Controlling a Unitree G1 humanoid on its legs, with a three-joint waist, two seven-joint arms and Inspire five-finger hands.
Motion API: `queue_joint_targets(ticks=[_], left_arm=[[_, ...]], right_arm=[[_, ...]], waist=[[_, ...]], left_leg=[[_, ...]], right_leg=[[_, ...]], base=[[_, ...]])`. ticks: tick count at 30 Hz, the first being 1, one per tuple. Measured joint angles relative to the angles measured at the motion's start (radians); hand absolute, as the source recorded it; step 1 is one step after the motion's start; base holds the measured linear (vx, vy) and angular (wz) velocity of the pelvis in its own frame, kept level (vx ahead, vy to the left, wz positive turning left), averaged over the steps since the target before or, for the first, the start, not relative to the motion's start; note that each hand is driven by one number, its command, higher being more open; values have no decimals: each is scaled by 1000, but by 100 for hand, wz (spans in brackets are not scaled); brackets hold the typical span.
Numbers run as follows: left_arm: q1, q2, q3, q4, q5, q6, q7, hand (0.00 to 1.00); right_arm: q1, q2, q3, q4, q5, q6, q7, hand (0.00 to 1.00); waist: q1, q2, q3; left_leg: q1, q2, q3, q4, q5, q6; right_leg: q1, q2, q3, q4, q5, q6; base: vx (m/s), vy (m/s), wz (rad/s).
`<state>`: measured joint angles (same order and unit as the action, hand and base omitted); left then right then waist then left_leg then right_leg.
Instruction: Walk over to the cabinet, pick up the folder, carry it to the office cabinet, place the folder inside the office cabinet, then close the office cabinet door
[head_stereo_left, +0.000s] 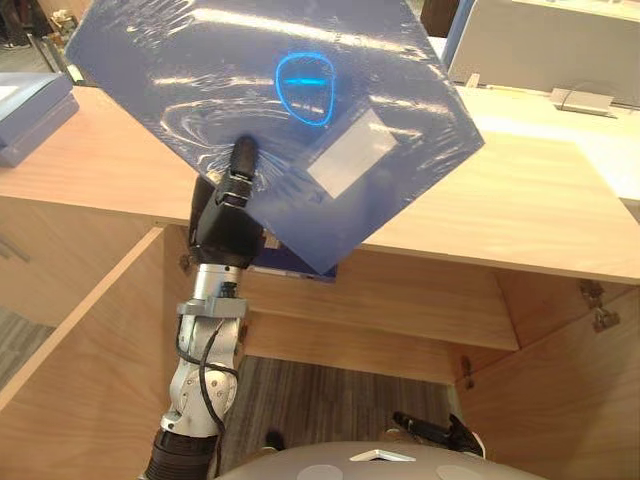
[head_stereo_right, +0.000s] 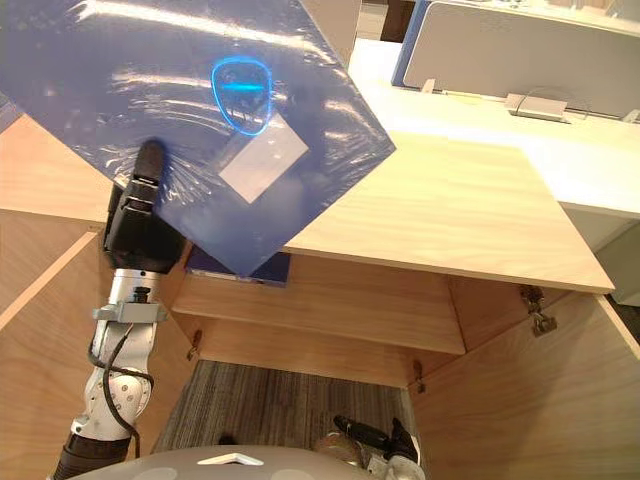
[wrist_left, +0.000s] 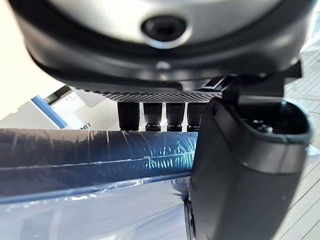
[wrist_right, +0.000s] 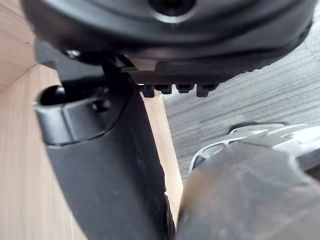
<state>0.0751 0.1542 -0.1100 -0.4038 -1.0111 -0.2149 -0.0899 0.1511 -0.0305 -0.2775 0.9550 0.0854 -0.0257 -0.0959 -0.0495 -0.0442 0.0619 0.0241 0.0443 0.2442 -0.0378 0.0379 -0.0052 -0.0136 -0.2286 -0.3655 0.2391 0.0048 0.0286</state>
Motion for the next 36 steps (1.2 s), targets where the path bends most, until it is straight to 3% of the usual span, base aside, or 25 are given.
queue_joint_targets(ticks=[1,2,3,4,7,9,10,12,18,21,26,27,29,30,33,36], left_arm=[[0,5,17,-8,0,-1,-1,0],[0,2,29,-11,0,-1,-2,0],[8,2,59,-10,-3,-1,2,0],[15,2,68,-10,-3,-1,4,0],[23,3,82,-10,-3,-2,7,0],[30,-13,68,-9,-3,0,10,0],[35,-28,36,-9,-2,3,10,0],[36,-36,-11,-9,-2,6,8,0],[34,-38,-23,-5,-2,6,16,0],[34,-40,-7,-5,-2,5,24,0],[39,-41,29,-6,1,4,28,0],[42,-41,40,-6,1,4,28,0],[62,-44,77,-9,2,1,27,0],[70,-44,98,-10,2,1,26,0],[75,-43,130,-11,1,0,23,0],[86,-41,145,-11,1,0,23,0]], right_arm=[[-21,-2,12,0,-1,-1,0,100],[-39,-1,17,1,-1,-1,2,100],[-70,1,41,1,-3,-1,3,100],[-75,1,55,1,-3,-1,4,100],[-87,3,102,-23,-4,-1,11,100],[-83,-4,103,-32,-5,-2,11,100],[-72,-14,103,-34,-4,-2,11,100],[-45,-17,104,-53,-4,-2,10,100],[28,-32,112,-105,-2,-3,-2,100],[32,-32,122,-144,0,-3,-4,100],[27,-29,130,-348,90,-33,-2,100],[26,-28,130,-373,98,-42,-2,100],[23,-28,126,-451,126,-66,-2,100],[24,-26,113,-503,134,-80,-2,100],[31,-9,71,-611,171,-89,-2,100],[33,-10,49,-721,200,-89,0,100]], waist=[[16,8,-17],[26,19,-19],[25,9,-23],[30,11,-21],[50,-18,-34],[47,-10,-31],[46,8,-32],[48,17,-33],[45,15,-30],[44,13,-13],[46,33,21],[45,34,27],[46,41,35],[42,52,34],[18,38,40],[19,37,36]], left_leg=[[-35,25,41,-4,2,18],[-55,38,67,-6,5,22],[-70,43,107,-3,10,23],[-71,43,125,-3,10,22],[-106,40,186,25,13,2],[-116,41,189,35,20,-9],[-114,54,185,35,25,-17],[-100,67,179,35,29,-25],[-81,103,156,57,33,-39],[-75,114,142,86,26,-49],[-72,141,129,153,0,-68],[-73,142,109,168,-5,-68],[-79,144,-34,203,-33,-89],[-84,147,-75,212,-58,-113],[-81,135,-59,203,-65,-105],[-44,121,-24,170,-59,-108]], right_leg=[[6,37,10,-141,70,-1],[-3,39,8,-143,39,-35],[-16,22,-24,-65,-20,-24],[-11,15,-30,-64,-29,-5],[38,15,-49,-203,-20,75],[64,31,-65,-272,-15,106],[75,49,-68,-286,-11,104],[95,72,-68,-295,-11,101],[126,106,-68,-292,-26,75],[142,111,-71,-286,-32,65],[138,115,-38,-246,-46,46],[139,113,-29,-242,-48,43],[133,122,11,-240,-53,39],[125,129,29,-240,-50,41],[118,124,49,-245,-41,51],[125,110,80,-257,-22,59]], base=[[-16,28,-83],[-3,-6,-99],[3,-14,-78],[23,-25,-80],[12,-140,-57],[-20,-187,-12],[-27,-201,1],[-10,-113,0],[-20,-70,0],[-45,-17,5],[-91,9,-11],[-75,33,-43],[-62,21,-50],[-36,54,-37],[-12,59,-18],[64,49,-29]])
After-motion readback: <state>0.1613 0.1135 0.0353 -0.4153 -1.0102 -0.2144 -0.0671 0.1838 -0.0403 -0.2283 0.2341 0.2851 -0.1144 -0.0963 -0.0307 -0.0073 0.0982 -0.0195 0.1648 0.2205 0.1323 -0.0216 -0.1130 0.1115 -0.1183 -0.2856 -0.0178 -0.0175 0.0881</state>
